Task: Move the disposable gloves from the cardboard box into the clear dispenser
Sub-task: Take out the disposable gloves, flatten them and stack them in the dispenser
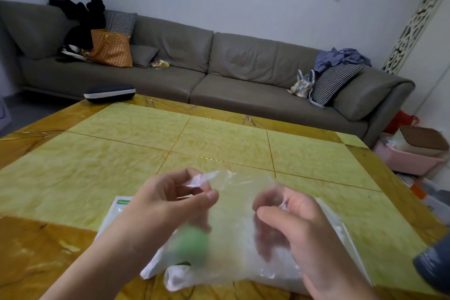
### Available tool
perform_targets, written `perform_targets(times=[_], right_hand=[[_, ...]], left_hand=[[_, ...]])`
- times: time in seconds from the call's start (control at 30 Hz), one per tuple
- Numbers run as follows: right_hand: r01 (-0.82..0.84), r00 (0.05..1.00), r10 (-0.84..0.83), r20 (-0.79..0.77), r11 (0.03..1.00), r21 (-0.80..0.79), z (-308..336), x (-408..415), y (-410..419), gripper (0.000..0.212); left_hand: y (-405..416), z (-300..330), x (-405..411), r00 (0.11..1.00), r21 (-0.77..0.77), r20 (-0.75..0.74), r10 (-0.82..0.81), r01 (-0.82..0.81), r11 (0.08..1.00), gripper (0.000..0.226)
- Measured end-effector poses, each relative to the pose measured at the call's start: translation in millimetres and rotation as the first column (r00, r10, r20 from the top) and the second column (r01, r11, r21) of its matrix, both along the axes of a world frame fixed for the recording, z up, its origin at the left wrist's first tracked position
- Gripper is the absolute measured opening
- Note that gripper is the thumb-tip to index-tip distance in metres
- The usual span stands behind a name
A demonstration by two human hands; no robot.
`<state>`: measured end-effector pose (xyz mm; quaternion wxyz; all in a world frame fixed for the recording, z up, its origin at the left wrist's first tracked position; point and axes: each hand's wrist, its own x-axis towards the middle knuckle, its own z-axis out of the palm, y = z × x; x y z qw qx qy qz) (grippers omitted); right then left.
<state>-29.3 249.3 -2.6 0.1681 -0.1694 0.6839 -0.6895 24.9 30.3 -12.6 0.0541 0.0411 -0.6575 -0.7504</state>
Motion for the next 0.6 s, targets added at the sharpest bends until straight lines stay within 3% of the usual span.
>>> perform_targets(times=[0.17,0.37,0.53,0.6], right_hand=[[0.054,0.998,-0.053,-0.022,0.997,0.046,-4.4,3.3,-2.6,0.011],[0.072,0.997,-0.071,-0.017,0.996,0.046,-7.4,0.1,2.7,0.011],[0.079,0.996,-0.078,-0.032,0.996,0.038,-9.6,-0.2,4.0,0.012],[0.073,0.997,-0.071,-0.038,0.996,0.044,-10.1,-0.7,4.5,0.011]], left_hand=[[7.8,2.9,1.2,1.0,-0.004,0.007,-0.002,0.002,1.0,0.043],[0.0,2.3,-1.0,0.993,0.14,-0.044,0.111,-0.104,0.985,0.028],[2.6,2.3,0.9,0.997,0.088,-0.07,0.033,-0.027,0.996,0.024],[4.2,3.4,0.3,0.994,0.054,-0.074,0.075,-0.071,0.996,0.025]])
